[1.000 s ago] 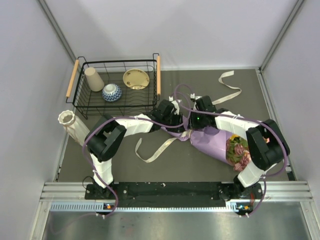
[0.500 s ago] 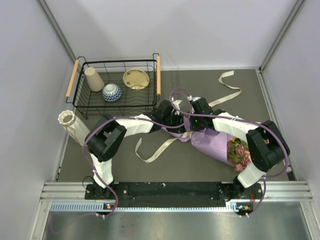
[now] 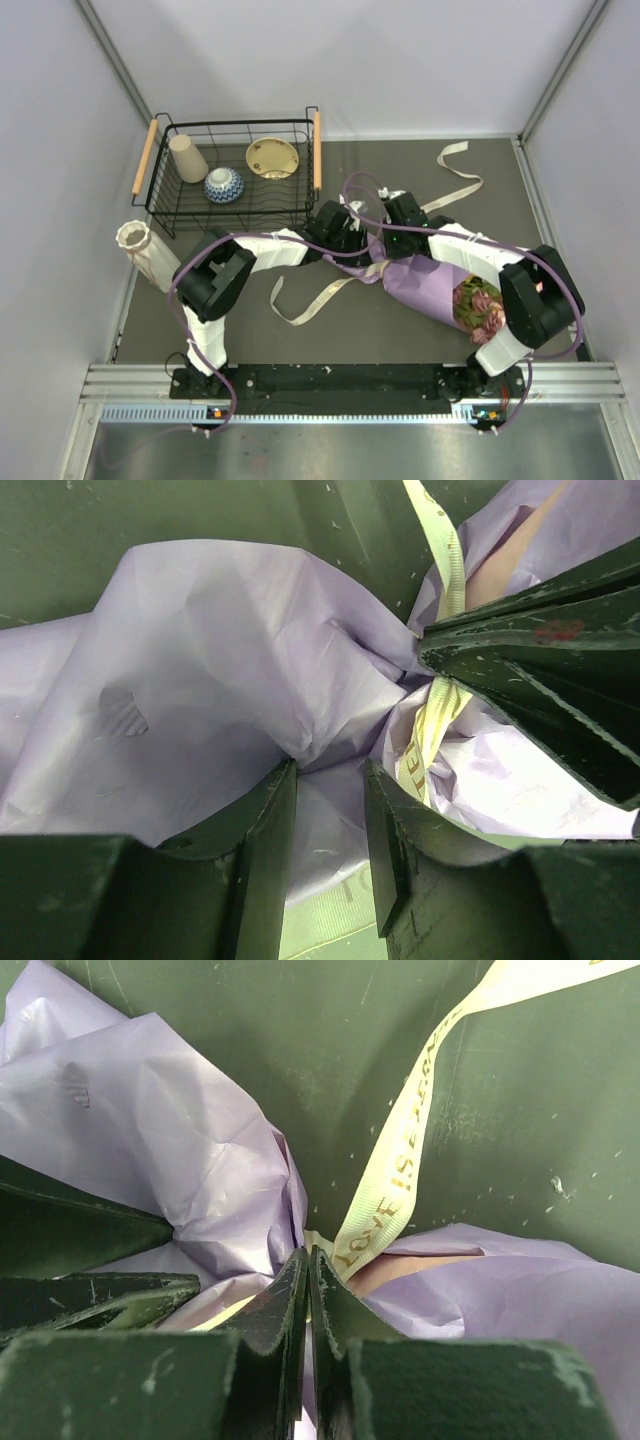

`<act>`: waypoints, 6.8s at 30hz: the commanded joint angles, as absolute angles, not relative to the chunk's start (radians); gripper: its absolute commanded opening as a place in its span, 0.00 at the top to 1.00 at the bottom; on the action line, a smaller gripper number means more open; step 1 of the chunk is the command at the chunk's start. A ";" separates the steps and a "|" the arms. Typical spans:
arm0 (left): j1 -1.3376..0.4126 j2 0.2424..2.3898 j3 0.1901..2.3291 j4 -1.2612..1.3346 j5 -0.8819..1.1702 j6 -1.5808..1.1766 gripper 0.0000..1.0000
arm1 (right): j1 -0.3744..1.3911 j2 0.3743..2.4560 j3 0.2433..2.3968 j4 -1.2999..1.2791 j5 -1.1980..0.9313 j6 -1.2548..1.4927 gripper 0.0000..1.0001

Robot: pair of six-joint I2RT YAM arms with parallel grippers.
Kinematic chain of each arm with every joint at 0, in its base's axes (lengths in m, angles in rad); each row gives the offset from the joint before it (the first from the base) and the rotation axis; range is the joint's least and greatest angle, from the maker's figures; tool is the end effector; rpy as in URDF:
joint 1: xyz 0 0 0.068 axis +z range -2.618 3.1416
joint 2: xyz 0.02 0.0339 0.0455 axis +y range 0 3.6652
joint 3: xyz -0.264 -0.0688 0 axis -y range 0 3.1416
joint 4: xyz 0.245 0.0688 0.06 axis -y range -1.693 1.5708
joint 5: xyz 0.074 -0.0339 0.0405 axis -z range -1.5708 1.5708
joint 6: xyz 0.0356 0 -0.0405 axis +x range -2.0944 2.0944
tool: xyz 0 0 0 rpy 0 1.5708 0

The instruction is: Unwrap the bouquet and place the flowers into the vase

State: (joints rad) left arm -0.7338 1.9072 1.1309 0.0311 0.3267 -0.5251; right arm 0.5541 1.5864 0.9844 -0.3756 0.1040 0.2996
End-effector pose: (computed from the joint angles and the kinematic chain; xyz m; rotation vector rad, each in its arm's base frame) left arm 0.2918 -0.2785 0.1608 0.4370 2.4514 -0.9712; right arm 0.2751 0.1659 0.1975 -0.2837 2.5372 0.2020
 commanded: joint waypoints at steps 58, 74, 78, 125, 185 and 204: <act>-0.733 1.931 1.144 0.005 0.342 -0.489 0.53 | 0.403 1.121 1.379 -0.511 0.239 0.245 1.00; -0.733 1.917 1.154 0.005 0.353 -0.491 0.47 | 0.403 1.100 1.595 -0.512 0.290 0.221 1.00; -0.733 1.908 1.158 0.005 0.353 -0.491 0.46 | 0.402 1.107 1.672 -0.512 0.291 0.213 1.00; -0.718 1.663 1.232 -0.127 0.270 -0.443 0.36 | 0.458 1.405 2.209 0.198 -0.535 0.839 1.00; -0.644 0.931 1.201 -0.107 0.054 -0.146 1.00 | 0.637 1.339 1.793 -0.057 -0.479 0.703 0.27; -0.644 0.776 1.415 -0.406 -0.531 0.157 1.00 | 0.638 1.286 1.580 -0.247 -0.356 0.531 0.13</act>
